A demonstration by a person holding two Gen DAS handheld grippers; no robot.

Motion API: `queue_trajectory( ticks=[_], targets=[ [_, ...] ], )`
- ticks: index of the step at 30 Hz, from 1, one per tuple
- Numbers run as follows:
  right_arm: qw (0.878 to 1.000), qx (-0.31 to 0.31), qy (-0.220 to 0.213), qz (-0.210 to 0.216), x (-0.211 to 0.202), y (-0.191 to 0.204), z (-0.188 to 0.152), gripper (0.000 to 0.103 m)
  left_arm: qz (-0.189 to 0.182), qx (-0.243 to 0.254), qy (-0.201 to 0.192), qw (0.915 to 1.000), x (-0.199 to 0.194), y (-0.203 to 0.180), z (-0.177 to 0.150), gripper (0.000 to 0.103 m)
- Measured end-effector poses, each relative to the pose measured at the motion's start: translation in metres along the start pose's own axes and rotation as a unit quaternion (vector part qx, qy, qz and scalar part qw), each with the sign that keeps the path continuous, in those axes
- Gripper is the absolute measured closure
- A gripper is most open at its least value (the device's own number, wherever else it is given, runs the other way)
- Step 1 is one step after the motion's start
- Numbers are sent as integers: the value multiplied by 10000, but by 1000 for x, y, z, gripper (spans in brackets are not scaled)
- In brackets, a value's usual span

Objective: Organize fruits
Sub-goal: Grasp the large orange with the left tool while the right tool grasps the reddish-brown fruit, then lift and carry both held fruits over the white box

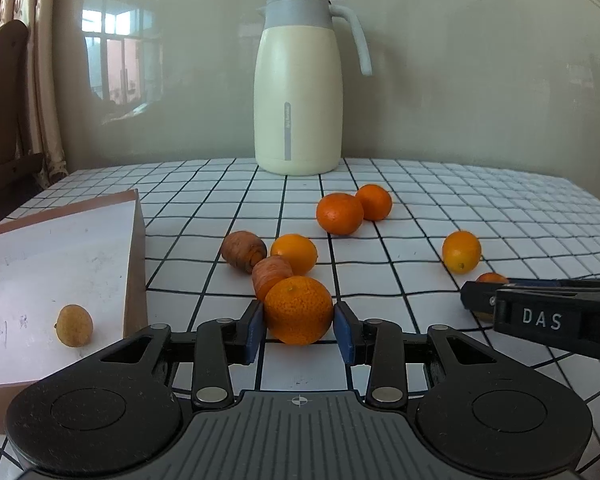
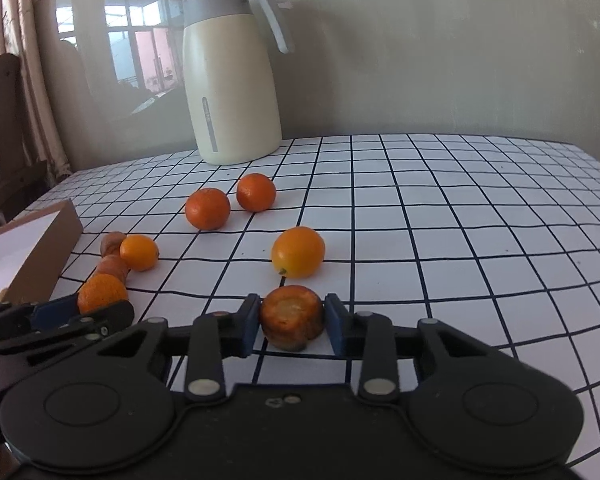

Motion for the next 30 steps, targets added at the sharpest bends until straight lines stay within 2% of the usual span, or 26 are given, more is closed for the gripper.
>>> queue_trajectory(
  ticks=[12, 30],
  targets=[
    [9995, 121, -204, 194, -16, -4, 2, 77, -34, -131, -41, 9999, 0, 1, -1, 66],
    [9985, -130, -318, 420, -46, 10, -1, 77, -148, 93, -220, 9996, -31, 8, -2, 66]
  ],
)
Point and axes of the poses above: each gripper's, at about its wrist camera, not at the fingertips, and x roughly the way its jaws point, y to its left, z to its top, the point moved 8 cm from there along x, roughly the way its jaws point, and after that the axes turned 6 degrees about y, right-handed, at the moved point
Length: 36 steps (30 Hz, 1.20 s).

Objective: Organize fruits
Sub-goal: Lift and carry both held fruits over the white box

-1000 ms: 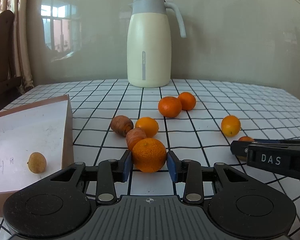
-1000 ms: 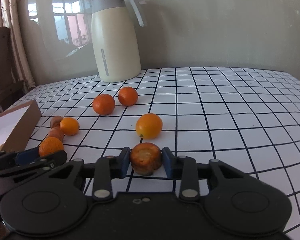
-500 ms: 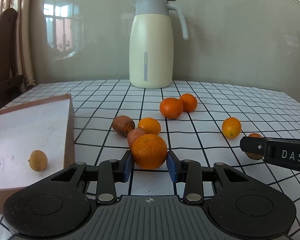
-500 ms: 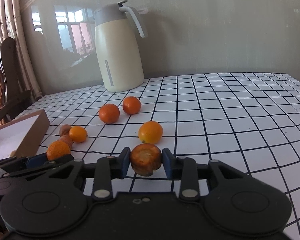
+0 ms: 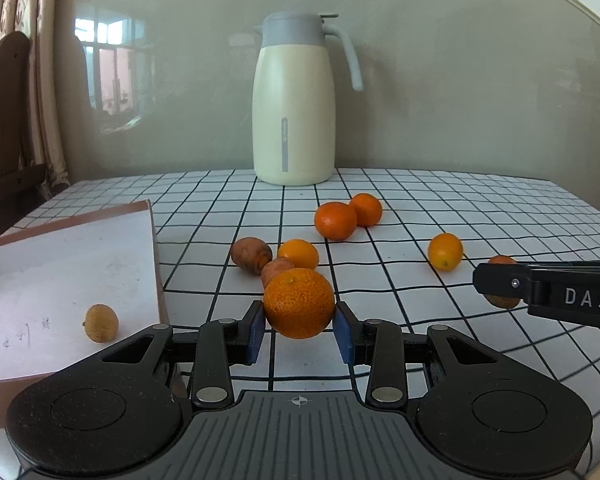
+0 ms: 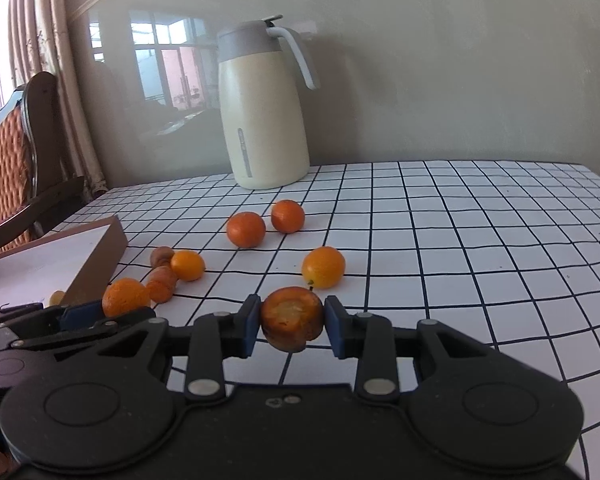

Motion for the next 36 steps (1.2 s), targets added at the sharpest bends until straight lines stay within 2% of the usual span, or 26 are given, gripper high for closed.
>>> queue_trajectory(
  ticks=[9, 18, 36],
  targets=[
    [9995, -189, -201, 173, -20, 16, 0, 77, -75, 101, -241, 9996, -26, 7, 1, 66],
    [9964, -332, -588, 509, -29, 44, 12, 77, 82, 87, -531, 9985, -54, 30, 3, 66],
    [9828, -619, -1180, 1279, -26, 121, 32, 77, 912, -620, -856, 9902, -88, 126, 0, 66]
  ],
)
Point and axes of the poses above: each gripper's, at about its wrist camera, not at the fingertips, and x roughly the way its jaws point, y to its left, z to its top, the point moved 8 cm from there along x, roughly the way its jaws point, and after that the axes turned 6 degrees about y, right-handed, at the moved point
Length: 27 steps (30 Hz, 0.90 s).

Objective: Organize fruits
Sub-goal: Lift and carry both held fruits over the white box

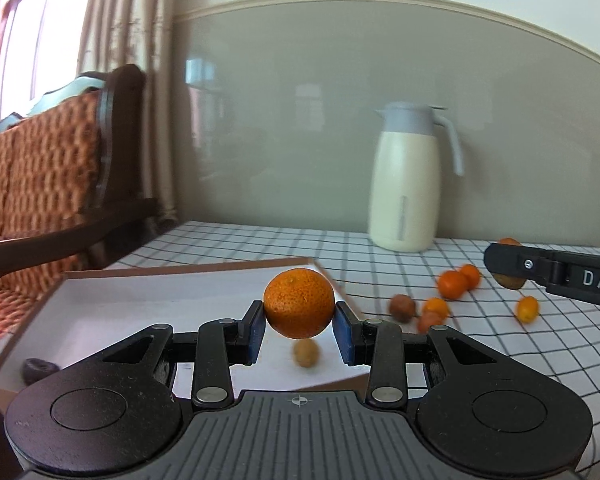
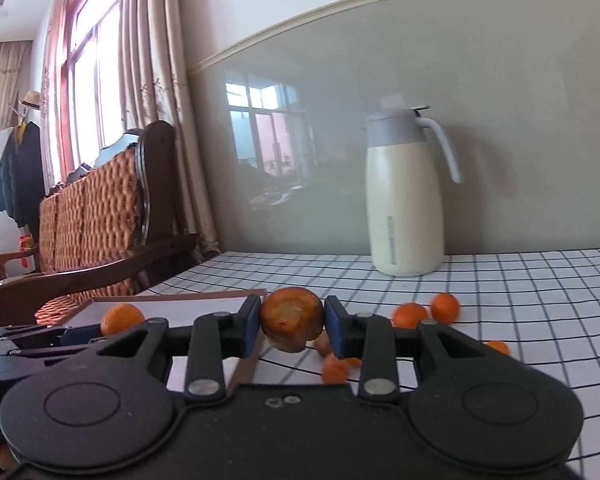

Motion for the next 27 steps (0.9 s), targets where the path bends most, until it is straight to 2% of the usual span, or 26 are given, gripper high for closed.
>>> queue_trajectory(
  ticks=[8, 16, 27],
  targets=[
    [9997, -27, -87, 210, 15, 24, 4, 77, 482, -319, -15, 9983, -3, 48, -2, 66],
    [9991, -101, -133, 390, 32, 49, 4, 77, 1008, -629, -21, 9929, -6, 94, -8, 66],
    [9986, -67, -25, 531, 57, 69, 2, 77, 1456, -868, 73, 9855, -2, 140, -15, 66]
  ],
)
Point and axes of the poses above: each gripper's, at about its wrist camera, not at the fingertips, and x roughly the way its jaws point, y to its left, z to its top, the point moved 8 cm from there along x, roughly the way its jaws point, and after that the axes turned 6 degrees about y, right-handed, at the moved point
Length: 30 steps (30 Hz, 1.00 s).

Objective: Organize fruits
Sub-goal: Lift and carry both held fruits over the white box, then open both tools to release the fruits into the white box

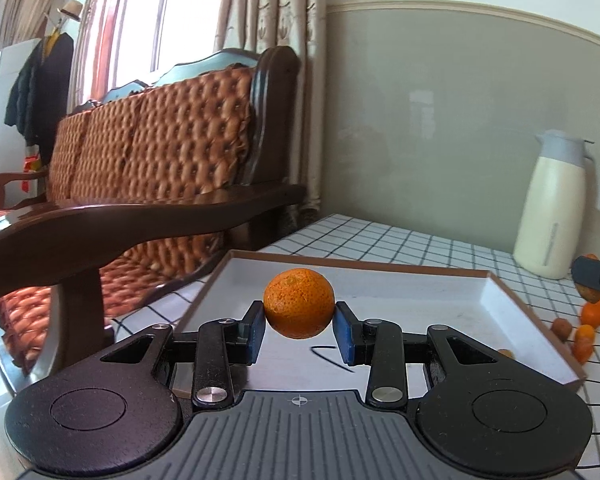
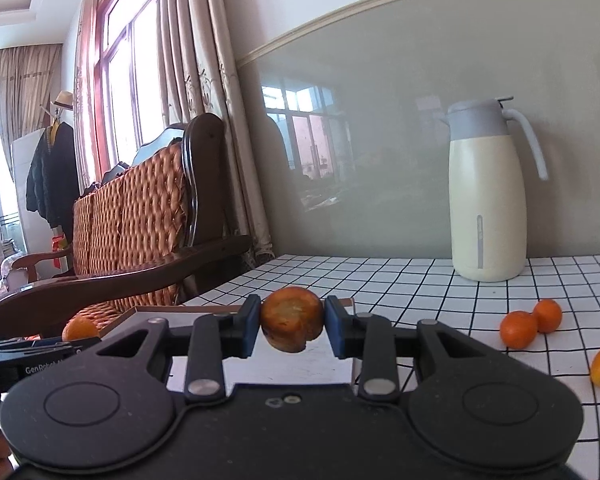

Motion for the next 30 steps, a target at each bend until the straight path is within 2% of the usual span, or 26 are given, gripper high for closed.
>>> queue_trajectory(
  ticks=[8, 15, 17, 18, 20, 21, 22, 23, 24, 25, 26, 28, 30],
  targets=[
    [9998, 42, 186, -61, 25, 2, -3, 77, 181, -85, 167, 9997, 19, 17, 1, 66],
    [9985, 59, 511, -185, 55, 0, -7, 77, 359, -133, 325, 9987, 45, 24, 6, 66],
    [9973, -23, 677, -281, 65, -2, -11, 74, 394, -189, 446, 9980, 56, 24, 7, 65],
    [9966, -23, 725, -390, 70, -4, -12, 71, 401, -222, 548, 9974, 61, 24, 6, 65],
    [9963, 54, 690, -503, 69, -8, -12, 42, 486, -216, 645, 9965, 66, 22, 4, 65],
    [9974, 168, 554, -437, 64, -10, -8, 39, 505, -175, 676, 9963, 67, 20, 4, 65],
    [9980, 237, 431, -389, 58, -10, -4, 32, 484, -158, 691, 9963, 67, 18, 4, 56],
    [9988, 261, 264, -334, 50, -10, 2, 24, 457, -155, 606, 9970, 63, 17, 7, 43],
    [9992, 251, 117, -300, 44, -9, 7, 19, 508, -147, 501, 9973, 58, 16, 9, 6],
    [9993, 254, -15, -283, 38, -9, 10, 9, 642, -161, 287, 9974, 49, 17, 14, 0],
    [9991, 290, -133, -261, 32, -10, 12, 6, 661, -161, 48, 9977, 41, 17, 19, 0],
    [9989, 391, -199, -161, 28, -12, 16, 6, 613, -84, -179, 9979, 31, 15, 25, 0],
    [9986, 480, -187, -113, 27, -14, 16, 6, 667, -47, -183, 9976, 30, 14, 24, 0]
  ],
)
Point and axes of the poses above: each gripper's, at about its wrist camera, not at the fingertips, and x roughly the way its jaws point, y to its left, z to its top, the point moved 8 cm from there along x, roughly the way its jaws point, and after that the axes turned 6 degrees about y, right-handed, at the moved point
